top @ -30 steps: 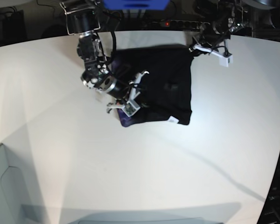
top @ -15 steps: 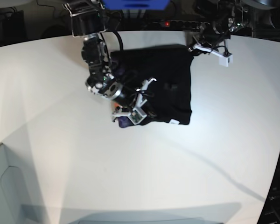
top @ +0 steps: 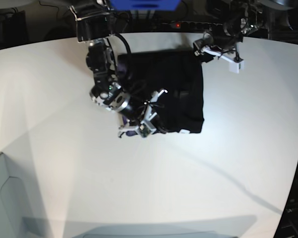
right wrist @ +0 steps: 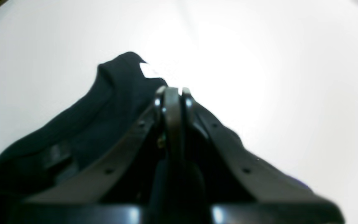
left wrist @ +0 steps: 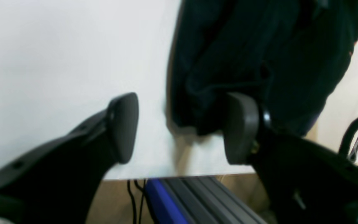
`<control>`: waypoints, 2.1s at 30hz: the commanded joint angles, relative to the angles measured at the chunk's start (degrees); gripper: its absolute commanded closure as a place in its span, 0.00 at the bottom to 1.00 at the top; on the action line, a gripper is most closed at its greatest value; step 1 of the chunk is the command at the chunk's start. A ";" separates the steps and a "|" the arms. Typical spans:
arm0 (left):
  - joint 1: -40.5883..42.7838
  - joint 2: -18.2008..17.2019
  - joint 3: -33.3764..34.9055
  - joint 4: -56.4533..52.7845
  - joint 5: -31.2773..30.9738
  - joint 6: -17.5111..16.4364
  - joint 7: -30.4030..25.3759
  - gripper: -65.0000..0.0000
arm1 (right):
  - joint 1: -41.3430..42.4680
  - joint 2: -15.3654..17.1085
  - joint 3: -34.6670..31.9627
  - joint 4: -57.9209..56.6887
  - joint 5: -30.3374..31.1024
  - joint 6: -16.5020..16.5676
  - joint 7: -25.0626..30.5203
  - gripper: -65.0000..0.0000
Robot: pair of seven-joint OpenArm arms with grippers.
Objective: Fold the T-shirt properly
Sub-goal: 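Press the right gripper onto the bundle's printed corner to tuck it, then push the folded bundle with the left gripper toward the right gripper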
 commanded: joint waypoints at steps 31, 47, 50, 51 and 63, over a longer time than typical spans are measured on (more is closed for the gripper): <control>-22.64 -1.28 0.01 -9.95 -0.74 -0.39 8.83 0.39 | -7.01 11.13 20.05 10.27 0.88 -0.12 1.31 0.62; -25.36 -4.09 8.09 -16.10 -0.74 -0.48 8.57 0.66 | -7.80 11.13 25.41 13.96 0.88 -0.12 1.22 0.62; -26.24 -4.71 10.56 -15.93 -0.74 -0.48 8.57 0.69 | -8.24 11.04 27.70 15.89 0.88 -0.12 1.22 0.62; -26.77 -4.71 11.08 -15.93 -0.74 -0.48 8.75 0.73 | -8.32 11.04 28.58 16.33 0.88 -0.12 1.22 0.62; -36.97 -8.13 25.06 -16.63 -0.65 -0.48 8.57 1.00 | -8.59 10.16 42.20 19.50 0.88 -0.12 1.22 0.62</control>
